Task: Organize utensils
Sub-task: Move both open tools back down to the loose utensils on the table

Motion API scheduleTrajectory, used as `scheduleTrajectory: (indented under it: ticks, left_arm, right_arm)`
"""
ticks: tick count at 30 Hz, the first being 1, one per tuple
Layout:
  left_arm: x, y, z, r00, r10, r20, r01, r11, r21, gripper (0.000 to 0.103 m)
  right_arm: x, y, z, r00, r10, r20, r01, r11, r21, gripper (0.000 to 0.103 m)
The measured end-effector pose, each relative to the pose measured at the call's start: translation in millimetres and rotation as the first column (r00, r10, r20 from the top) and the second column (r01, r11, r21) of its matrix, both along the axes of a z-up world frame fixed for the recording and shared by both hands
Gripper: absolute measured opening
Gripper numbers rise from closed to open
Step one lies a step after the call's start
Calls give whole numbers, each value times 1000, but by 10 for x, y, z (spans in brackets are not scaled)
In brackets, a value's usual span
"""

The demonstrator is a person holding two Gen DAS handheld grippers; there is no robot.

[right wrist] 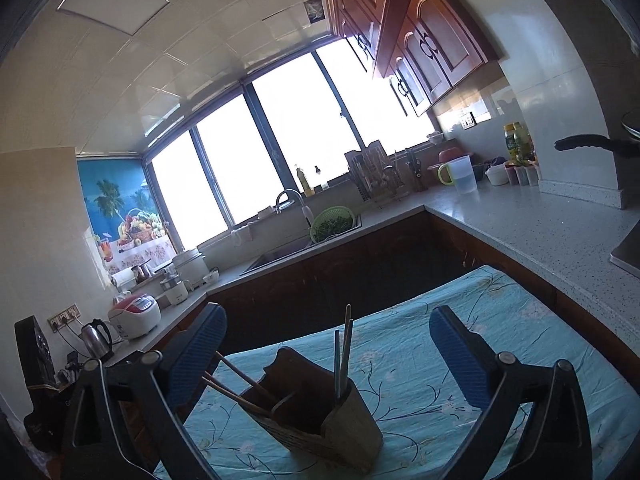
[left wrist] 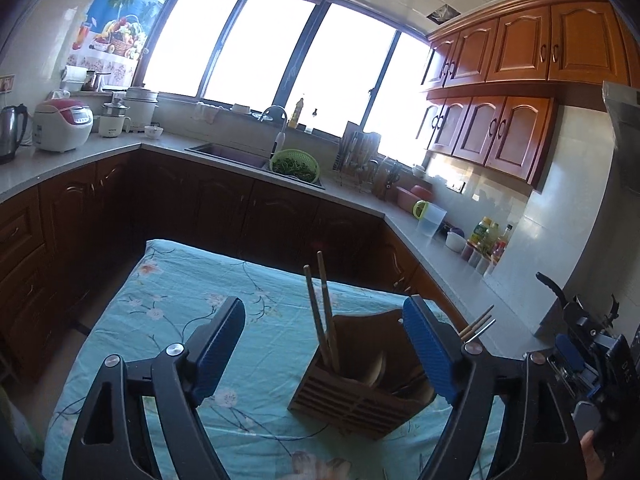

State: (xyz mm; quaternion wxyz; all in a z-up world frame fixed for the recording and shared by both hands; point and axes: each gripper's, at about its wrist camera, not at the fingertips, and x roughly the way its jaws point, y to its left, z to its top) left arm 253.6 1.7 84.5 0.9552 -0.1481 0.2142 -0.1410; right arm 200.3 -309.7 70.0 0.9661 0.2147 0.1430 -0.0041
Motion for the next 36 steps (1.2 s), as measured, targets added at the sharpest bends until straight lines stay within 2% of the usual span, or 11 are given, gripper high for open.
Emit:
scheduleTrajectory:
  ticks: [3, 6, 10, 15, 20, 32, 35, 36]
  left_arm:
    - [-270, 79, -164, 999, 36, -35, -35, 999, 24, 87]
    - [-490, 112, -377, 994, 28, -102, -24, 999, 39, 87]
    - [-749, 154, -627, 980, 19, -196, -9, 999, 52, 87]
    - [-930, 177, -807, 961, 15, -275, 6, 997, 76, 87]
    - [-886, 143, -891, 935, 9, -353, 26, 995, 94, 87]
    - [-791, -137, -1070, 912, -33, -409, 106, 982, 158, 86]
    - [-714, -186, -1113, 908, -38, -417, 116, 980, 164, 85]
    - [-686, -201, -1127, 906, -42, -421, 122, 979, 164, 85]
  right_arm:
    - [-212, -1, -92, 999, 19, -34, -19, 1000, -4, 103]
    - [-426, 5, -256, 995, 25, -95, -27, 1000, -16, 103]
    - [-731, -29, -522, 985, 7, -172, -10, 1000, -15, 103]
    - [-1004, -41, -863, 959, 7, -282, -10, 1000, -10, 103]
    - [-1147, 17, -1131, 931, 20, -365, -32, 999, -27, 103]
    - [-1033, 127, -1351, 888, 50, -458, -84, 995, -54, 102]
    - [-958, 174, -1394, 873, 48, -486, -96, 993, -75, 98]
    - [-928, 179, -1417, 867, 44, -497, -95, 992, -78, 93]
